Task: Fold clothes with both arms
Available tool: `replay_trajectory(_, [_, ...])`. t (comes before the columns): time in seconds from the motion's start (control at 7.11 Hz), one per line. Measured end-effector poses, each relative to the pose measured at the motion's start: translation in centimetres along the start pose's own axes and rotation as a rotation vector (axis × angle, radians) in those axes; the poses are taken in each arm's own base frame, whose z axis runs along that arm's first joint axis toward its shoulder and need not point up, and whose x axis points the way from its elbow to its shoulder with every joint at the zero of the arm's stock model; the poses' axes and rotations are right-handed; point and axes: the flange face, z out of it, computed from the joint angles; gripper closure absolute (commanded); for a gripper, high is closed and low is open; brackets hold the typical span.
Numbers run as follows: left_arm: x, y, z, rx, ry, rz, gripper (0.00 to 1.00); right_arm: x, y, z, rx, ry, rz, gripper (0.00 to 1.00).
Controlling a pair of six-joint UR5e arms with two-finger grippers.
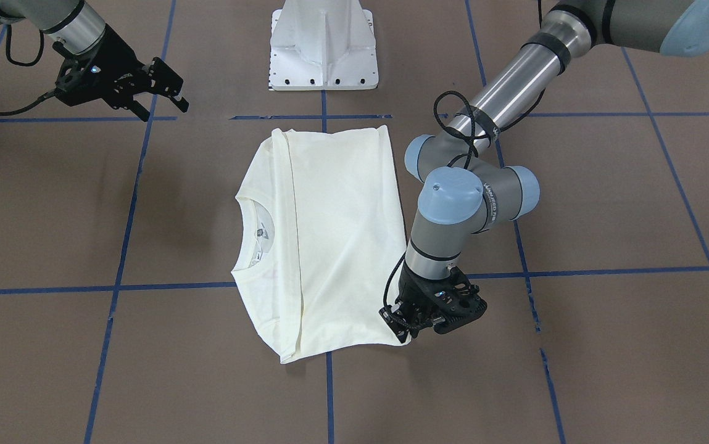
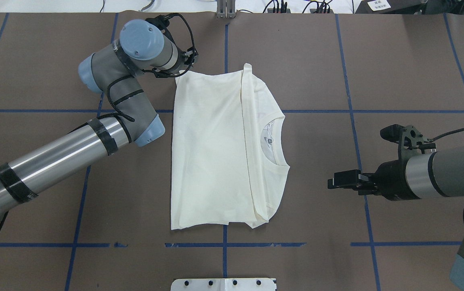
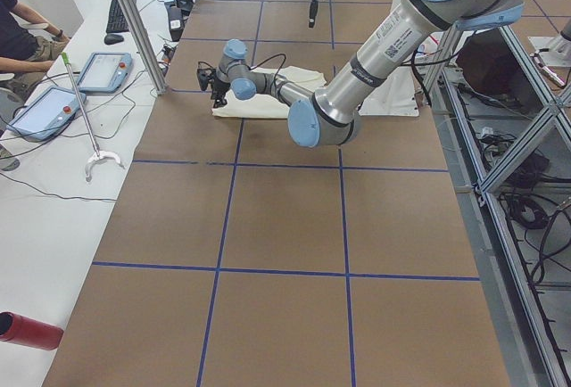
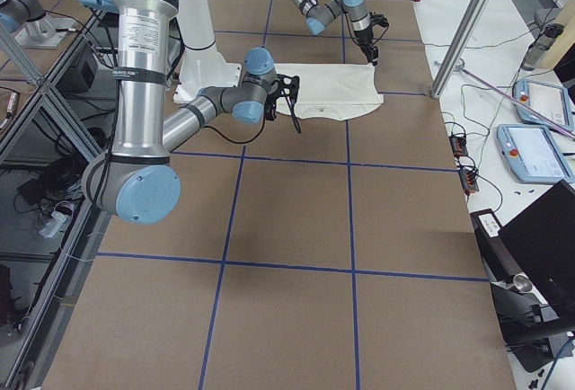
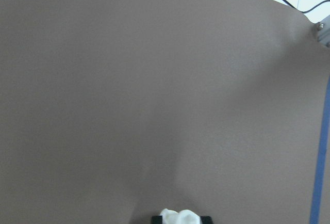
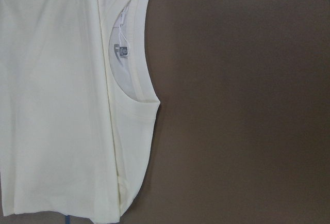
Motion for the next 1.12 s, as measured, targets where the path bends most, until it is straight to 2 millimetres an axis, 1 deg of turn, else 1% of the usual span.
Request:
replay_trajectory(0.14, [-1.0, 0.1, -1.7, -0.044, 0.000, 0.005, 0.00, -0.4, -0.4, 0.6, 0.003, 0.000, -0.005, 0.00])
replay_trajectory(0.28, [-2.8, 0.5, -4.3, -0.075, -0.015, 0.026, 0.00, -0.7, -0.7, 1.3, 0.004, 0.001, -0.010, 0.00])
replay_trajectory(0.42, [-4.5, 1.3, -7.9, -0.090, -0.035, 0.061, 0.00, -1.5, -0.9, 2.4, 0.005, 0.006, -0.019, 0.00])
replay_trajectory(0.56, [-5.9, 2.4, -11.9, -0.097, -0.048, 0.091, 0.00, -3.2, -0.9, 4.0, 0.009, 0.031, -0.040, 0.00])
replay_trajectory(0.7, [-7.6, 3.5, -15.6, -0.103, -0.053, 0.110, 0.00, -6.2, -0.6, 5.9, 0.015, 0.082, -0.075, 0.00])
replay_trajectory(0.84, [-9.0, 4.6, -18.9, -0.109, -0.050, 0.123, 0.00, -10.4, 0.6, 8.1, 0.027, 0.160, -0.119, 0.00])
replay_trajectory(0.98, [-9.7, 5.4, -21.2, -0.114, -0.055, 0.132, 0.00, -14.3, 2.5, 10.4, 0.042, 0.247, -0.186, 0.00])
replay_trajectory(1.12, [-10.0, 5.8, -22.7, -0.119, -0.067, 0.144, 0.00, -16.9, 4.2, 12.7, 0.045, 0.323, -0.259, 0.00])
